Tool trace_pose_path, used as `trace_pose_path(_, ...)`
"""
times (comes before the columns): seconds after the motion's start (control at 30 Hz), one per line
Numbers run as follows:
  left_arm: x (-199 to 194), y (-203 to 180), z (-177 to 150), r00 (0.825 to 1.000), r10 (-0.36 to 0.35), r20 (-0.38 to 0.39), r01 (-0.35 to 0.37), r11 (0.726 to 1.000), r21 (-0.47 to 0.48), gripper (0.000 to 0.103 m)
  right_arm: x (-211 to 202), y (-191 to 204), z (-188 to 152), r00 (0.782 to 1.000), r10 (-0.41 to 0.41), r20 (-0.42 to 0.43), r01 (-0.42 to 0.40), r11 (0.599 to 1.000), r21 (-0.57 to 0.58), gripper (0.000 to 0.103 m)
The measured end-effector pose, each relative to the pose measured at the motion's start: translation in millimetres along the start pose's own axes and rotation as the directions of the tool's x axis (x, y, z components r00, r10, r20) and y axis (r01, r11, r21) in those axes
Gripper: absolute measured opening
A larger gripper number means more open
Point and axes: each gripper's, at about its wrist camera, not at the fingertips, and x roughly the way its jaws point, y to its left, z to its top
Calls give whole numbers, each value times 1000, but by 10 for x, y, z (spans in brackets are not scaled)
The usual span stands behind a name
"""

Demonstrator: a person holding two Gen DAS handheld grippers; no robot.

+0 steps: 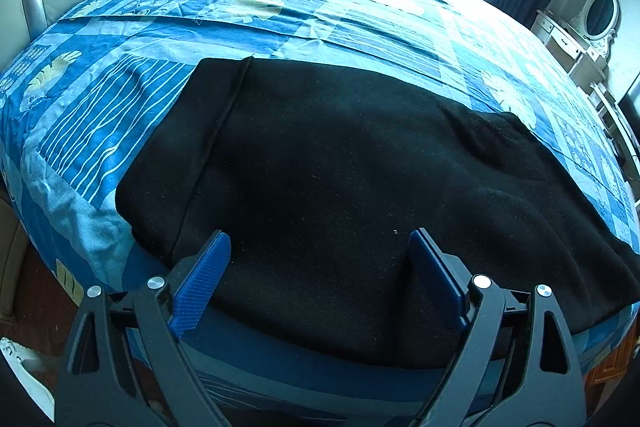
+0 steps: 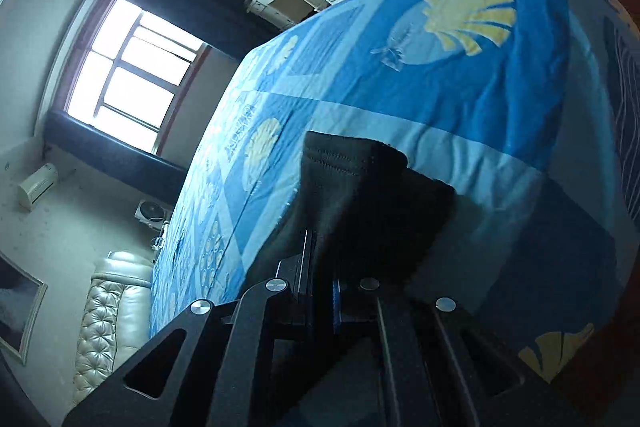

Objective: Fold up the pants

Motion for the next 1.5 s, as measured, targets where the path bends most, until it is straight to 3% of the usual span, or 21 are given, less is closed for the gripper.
trace_pose_path(0.3,4,7,-3,1000,1,1,-1,1000,9,90,53,-229,-75,999,7,-37,-4,996,92,8)
trace_pose_path(0.43,0,2,-2,1000,-1,0,1,1000,6,91,-276,-7,126,988,-139,61,142,989,-40,20)
trace_pose_path(0.5,0,7,-6,1000,-5,2,5,1000,4,91,-335,148,288,977,-181,111,194,973,-124,32)
trace_pose_path(0.63,-8,-6,-23,1000,1,8,-1,1000,18,91,28,454,600,981,-196,12,191,941,-280,32)
trace_pose_path(0.77,-6,-28,-40,1000,13,16,-14,1000,24,91,546,484,599,956,-256,-143,189,910,-369,32)
trace_pose_path(0.83,-1,-35,-40,1000,20,18,-20,1000,20,91,688,485,546,946,-270,-179,183,902,-390,28)
trace_pose_path(0.87,1,-37,-38,1000,22,19,-23,1000,17,91,699,542,510,949,-269,-167,178,890,-419,9)
trace_pose_path(0.97,6,-42,-30,999,28,19,-28,1000,11,92,601,778,492,969,-225,-106,150,867,-474,5)
trace_pose_path(1.1,12,-33,-24,999,25,24,-25,1000,2,92,419,896,604,990,-139,-5,121,882,-455,4)
trace_pose_path(1.2,23,-26,-21,999,26,31,-26,1000,-11,92,545,722,638,985,-170,2,155,893,-423,4)
trace_pose_path(1.27,31,-35,-25,999,32,35,-32,999,-8,92,702,553,615,971,-237,-11,210,881,-424,4)
trace_pose_path(1.33,37,-42,-27,999,35,36,-35,999,0,93,791,434,607,970,-241,-39,206,895,-397,5)
trace_pose_path(1.37,40,-42,-27,999,34,36,-35,999,2,93,751,404,627,974,-221,-43,190,910,-368,10)
trace_pose_path(1.4,40,-38,-24,999,33,34,-33,999,2,93,695,379,657,979,-199,-46,173,927,-333,21)
trace_pose_path(1.5,32,-33,-14,999,27,32,-27,1000,3,93,515,297,765,987,-148,-59,127,955,-268,28)
